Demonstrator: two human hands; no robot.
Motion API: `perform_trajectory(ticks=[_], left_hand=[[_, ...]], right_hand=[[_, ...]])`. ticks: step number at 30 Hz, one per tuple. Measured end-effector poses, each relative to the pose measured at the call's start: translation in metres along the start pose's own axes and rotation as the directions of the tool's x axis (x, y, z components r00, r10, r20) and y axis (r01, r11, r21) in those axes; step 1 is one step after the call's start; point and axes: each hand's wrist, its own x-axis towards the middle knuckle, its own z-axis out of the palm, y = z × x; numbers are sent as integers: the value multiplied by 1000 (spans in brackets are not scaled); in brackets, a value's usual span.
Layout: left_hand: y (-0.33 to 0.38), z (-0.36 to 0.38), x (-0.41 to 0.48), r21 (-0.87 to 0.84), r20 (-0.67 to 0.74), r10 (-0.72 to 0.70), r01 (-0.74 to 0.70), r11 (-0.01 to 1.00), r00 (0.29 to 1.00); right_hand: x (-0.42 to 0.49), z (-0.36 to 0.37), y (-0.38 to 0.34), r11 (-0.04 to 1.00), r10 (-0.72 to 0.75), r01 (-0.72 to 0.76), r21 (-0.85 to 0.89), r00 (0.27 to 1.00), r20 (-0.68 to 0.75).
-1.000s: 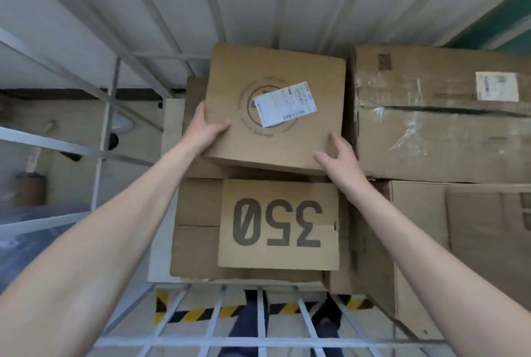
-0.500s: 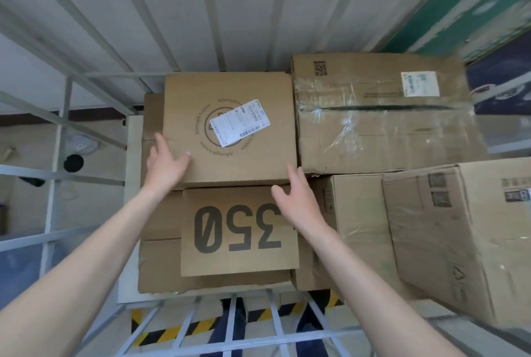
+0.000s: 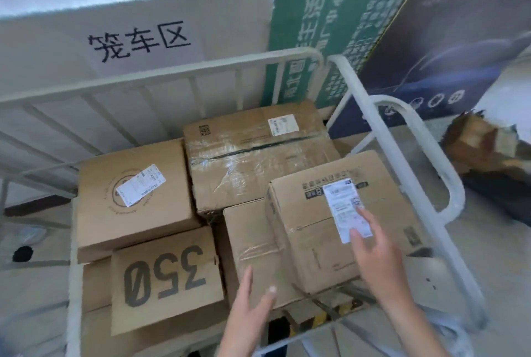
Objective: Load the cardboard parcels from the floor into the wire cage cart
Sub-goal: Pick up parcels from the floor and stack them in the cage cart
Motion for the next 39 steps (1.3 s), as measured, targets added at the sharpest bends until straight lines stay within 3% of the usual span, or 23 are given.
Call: perform_trajectory(ticks=[2,5,9,14,19,22,26,30,36,39], left_hand=[[16,36,5,-48,1,-23,23,999,1000],[33,72,21,-92,-1,-57,56,994,998],[37,93,50,-153,-16,-83,80,985,996],[27,85,66,-230,-38,-62,51,972,997],[-6,10,39,-259,-46,-28,15,966,999],[-36,-52,1,-255,-90,-82,57,965,993],[-84,-167,-56,-227,-284,-159,95,969,945],[-139,-265,-84,-260,-339,-166,77,963,926],[-194,-354,-34,-312,-375,-290,175,934,881],[-204,-357,17,-340,-370,-314,187,922,874]], right_hand=[[28,-36,38,992,85,-93,-88,992,-89],[61,-58,78,965,196,-205,-163,978,-70],[71,-39,96,894,153,-170,-414,985,-75],[77,-32,103,884,245,-274,-380,962,-123],[35,-6,100,903,403,-376,-207,909,108],[-20,35,71,891,451,-446,-86,844,289],[-93,110,19,926,341,-377,-25,803,489],[-136,191,-29,945,234,-325,34,746,624],[-143,303,-52,924,251,-382,32,665,703],[-124,336,-38,911,283,-410,38,690,666]])
